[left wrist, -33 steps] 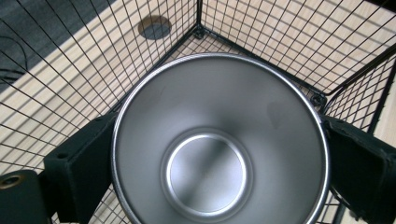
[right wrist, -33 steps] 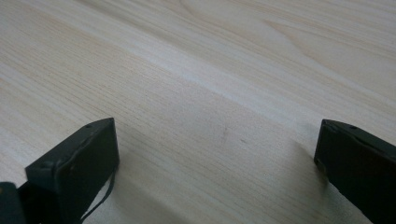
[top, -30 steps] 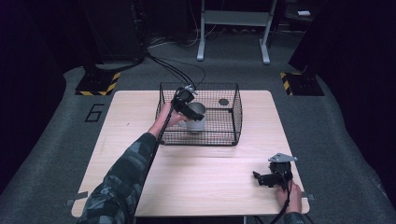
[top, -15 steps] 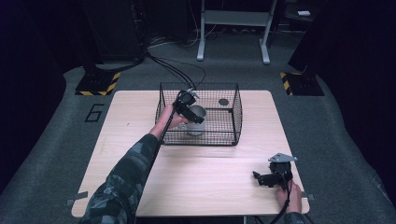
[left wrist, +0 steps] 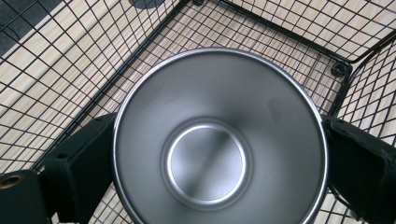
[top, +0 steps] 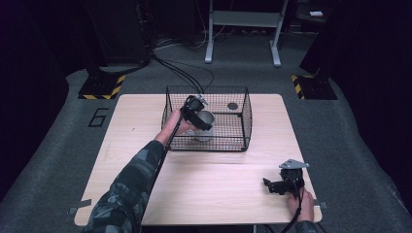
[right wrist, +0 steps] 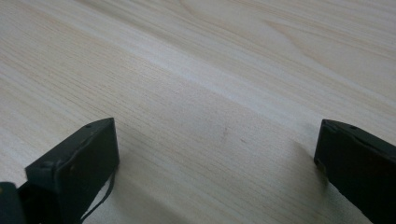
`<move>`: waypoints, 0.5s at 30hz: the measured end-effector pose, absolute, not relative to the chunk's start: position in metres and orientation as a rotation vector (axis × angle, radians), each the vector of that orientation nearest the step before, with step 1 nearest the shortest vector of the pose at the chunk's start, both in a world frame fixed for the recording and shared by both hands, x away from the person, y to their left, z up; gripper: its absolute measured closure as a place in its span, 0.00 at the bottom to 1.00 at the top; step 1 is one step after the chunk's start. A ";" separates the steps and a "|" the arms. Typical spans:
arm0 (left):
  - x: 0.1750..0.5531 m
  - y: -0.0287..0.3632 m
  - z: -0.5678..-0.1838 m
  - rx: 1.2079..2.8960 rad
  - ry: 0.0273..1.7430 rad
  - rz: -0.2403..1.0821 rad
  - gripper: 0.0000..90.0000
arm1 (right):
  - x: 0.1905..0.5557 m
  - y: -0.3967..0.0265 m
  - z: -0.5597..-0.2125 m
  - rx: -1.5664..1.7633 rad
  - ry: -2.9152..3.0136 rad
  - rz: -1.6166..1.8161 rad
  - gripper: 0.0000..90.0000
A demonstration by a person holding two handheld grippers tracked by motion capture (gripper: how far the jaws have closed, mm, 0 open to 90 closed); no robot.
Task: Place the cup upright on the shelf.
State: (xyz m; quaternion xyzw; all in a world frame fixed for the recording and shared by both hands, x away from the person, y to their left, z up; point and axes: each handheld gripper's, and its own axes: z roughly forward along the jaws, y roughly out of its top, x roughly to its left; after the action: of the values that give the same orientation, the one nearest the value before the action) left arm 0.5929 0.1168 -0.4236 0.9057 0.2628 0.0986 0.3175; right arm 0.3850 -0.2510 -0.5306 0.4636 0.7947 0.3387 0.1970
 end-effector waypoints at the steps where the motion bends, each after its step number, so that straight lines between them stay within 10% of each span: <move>1: 0.593 0.117 -0.424 2.384 0.692 0.260 0.07 | 0.385 -0.251 -0.531 1.298 2.225 0.948 0.00; 15: 0.593 0.121 -0.423 2.357 0.718 0.252 0.06 | 0.384 -0.251 -0.530 1.314 2.226 0.945 0.00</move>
State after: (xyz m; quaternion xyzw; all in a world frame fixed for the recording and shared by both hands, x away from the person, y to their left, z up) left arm 0.5932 0.1209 -0.4230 0.8995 0.2741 0.0963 0.3262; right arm 0.3842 -0.2508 -0.5302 0.4683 0.7936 0.3369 0.1933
